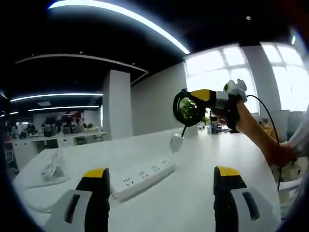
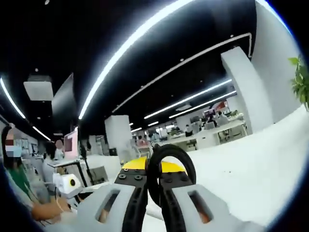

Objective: Straighten the power strip on the desk, plug the charger into it

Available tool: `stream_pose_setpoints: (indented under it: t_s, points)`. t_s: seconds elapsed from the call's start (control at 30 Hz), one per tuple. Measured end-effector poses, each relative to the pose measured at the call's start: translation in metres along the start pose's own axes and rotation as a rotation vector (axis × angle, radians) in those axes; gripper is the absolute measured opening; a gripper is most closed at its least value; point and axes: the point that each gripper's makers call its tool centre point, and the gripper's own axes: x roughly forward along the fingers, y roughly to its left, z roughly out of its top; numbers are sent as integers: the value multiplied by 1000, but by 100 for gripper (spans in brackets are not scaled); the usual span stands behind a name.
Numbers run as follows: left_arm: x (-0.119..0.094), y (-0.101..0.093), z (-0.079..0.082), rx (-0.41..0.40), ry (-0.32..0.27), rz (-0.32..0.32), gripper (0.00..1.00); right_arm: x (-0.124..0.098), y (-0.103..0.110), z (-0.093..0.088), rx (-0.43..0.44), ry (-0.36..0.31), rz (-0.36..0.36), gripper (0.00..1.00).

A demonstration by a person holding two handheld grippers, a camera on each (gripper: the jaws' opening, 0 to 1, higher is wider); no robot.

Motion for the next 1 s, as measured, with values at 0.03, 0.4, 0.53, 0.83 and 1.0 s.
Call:
stream_pose_setpoints:
  t_s: [0.03, 0.4, 0.53, 0.83, 1.0]
  points:
    - [0, 0, 0, -2, -1, 2, 90, 1, 2, 2, 8, -4, 6, 5]
    - [6, 5, 12, 29, -13, 12, 90, 9, 24, 12, 36, -29, 53, 5]
    - [14, 8, 18, 38, -20, 14, 90, 11, 28, 11, 40, -30, 61, 5]
    - [27, 13, 17, 57, -7, 27, 90, 14, 29, 5, 54, -20, 65, 5]
    - [31, 13, 16, 63, -2, 28, 90, 16, 28, 1, 62, -10, 71, 5]
